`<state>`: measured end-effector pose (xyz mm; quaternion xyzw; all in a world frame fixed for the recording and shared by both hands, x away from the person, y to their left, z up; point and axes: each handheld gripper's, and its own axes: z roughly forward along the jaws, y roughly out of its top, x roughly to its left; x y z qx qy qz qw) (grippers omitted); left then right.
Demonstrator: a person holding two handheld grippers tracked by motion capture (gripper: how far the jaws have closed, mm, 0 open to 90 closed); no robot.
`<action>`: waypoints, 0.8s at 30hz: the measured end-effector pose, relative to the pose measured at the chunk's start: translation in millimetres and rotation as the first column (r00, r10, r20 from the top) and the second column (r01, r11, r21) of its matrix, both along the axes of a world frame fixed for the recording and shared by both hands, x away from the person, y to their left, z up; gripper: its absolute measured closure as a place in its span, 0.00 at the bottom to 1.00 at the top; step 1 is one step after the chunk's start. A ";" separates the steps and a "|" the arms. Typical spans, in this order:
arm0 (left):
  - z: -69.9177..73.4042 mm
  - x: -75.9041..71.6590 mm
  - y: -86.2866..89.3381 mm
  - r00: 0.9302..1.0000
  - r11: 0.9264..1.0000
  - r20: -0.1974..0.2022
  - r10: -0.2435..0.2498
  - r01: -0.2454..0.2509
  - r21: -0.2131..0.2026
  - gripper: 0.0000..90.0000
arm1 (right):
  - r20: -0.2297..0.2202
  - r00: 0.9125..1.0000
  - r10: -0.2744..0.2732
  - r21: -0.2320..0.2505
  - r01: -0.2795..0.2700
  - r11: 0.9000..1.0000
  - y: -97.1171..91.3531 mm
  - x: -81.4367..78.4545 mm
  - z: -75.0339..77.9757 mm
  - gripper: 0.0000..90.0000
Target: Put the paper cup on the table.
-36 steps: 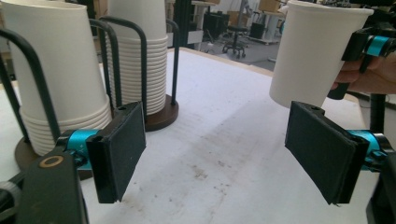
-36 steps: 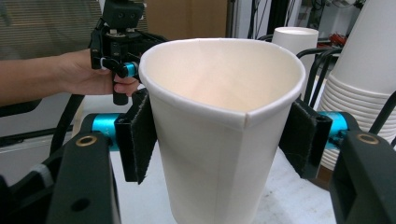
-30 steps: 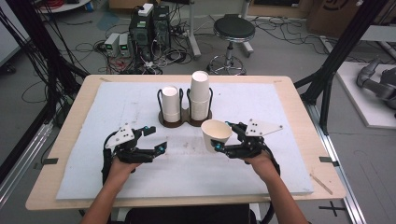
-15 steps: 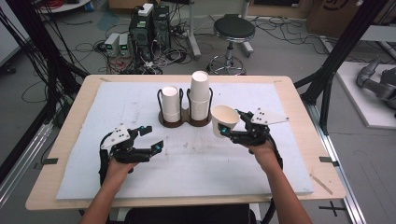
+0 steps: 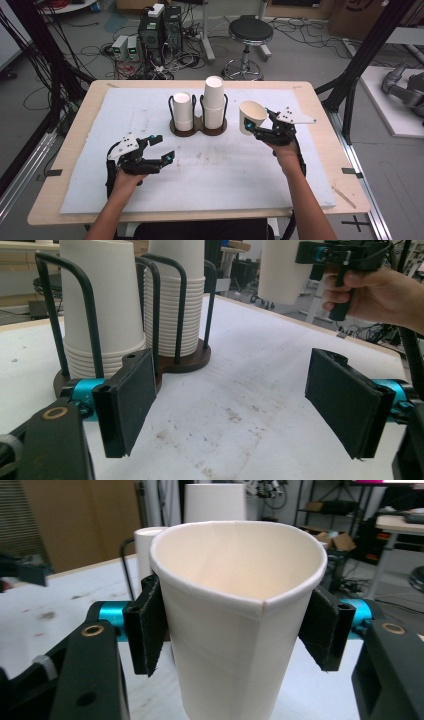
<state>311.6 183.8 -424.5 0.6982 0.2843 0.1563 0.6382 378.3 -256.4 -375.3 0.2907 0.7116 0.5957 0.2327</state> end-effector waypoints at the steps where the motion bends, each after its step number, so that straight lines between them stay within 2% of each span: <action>1: 0.0 0.0 -0.1 1.000 1.000 -0.001 0.000 0.000 -0.001 0.23 | -0.003 1.000 -0.010 0.000 0.010 1.000 -1.2 1.9 -0.3 0.40; 4: -0.4 0.1 0.0 1.000 1.000 -0.002 0.000 0.000 0.000 0.23 | -0.003 0.999 -0.042 -0.006 0.042 0.999 -3.8 7.9 -2.1 0.40; 14: -1.7 0.7 -0.3 1.000 1.000 -0.005 -0.003 0.003 0.003 0.23 | -0.043 0.991 -0.128 -0.022 0.127 0.992 -9.2 26.4 -13.9 0.40; 24: -2.9 1.1 0.2 1.000 1.000 -0.008 -0.001 0.001 0.001 0.23 | -0.113 0.972 -0.205 -0.067 0.198 0.978 -12.0 45.3 -32.8 0.40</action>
